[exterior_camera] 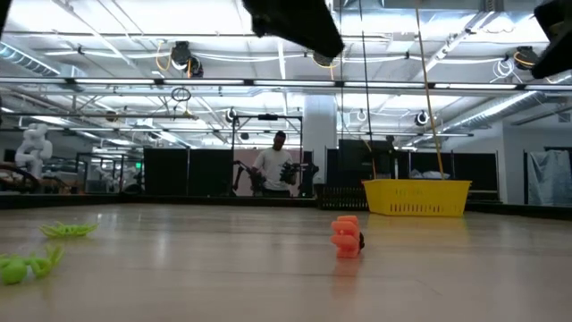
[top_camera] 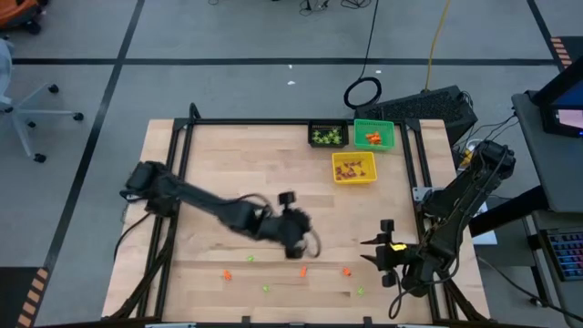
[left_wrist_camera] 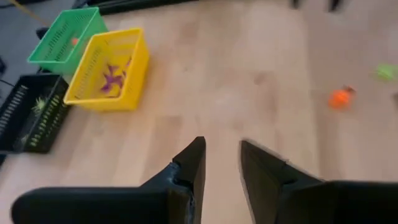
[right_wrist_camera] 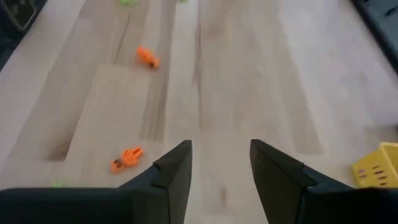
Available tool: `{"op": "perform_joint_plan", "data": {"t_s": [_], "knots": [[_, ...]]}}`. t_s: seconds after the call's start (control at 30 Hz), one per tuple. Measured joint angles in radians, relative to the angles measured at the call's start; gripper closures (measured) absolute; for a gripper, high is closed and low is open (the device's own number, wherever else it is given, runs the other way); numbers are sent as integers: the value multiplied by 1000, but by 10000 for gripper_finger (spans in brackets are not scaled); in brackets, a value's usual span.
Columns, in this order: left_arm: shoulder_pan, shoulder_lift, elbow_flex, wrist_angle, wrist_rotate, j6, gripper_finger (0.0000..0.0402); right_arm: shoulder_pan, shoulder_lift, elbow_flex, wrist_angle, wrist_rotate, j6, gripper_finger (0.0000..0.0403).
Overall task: Sort Halloween decoration
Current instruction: Put the orange skeleton toy into the green basket
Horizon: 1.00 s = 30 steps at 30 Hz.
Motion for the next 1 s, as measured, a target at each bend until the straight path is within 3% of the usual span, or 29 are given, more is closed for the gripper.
{"op": "perform_joint_plan", "data": {"t_s": [0.2,0.33,0.73,1.0], "knots": [[-152,-93,-227,220,-108,-85,307,-8,5,0,46,101,-26,252],[-242,-119,-319,247,-150,-211,307,-29,6,-2,108,119,-89,252],[-459,-115,-338,-24,-250,-640,307,-102,33,-2,205,115,-209,252],[-646,-119,-338,-367,-341,-1015,307,-114,82,-2,211,113,-207,252]]}}
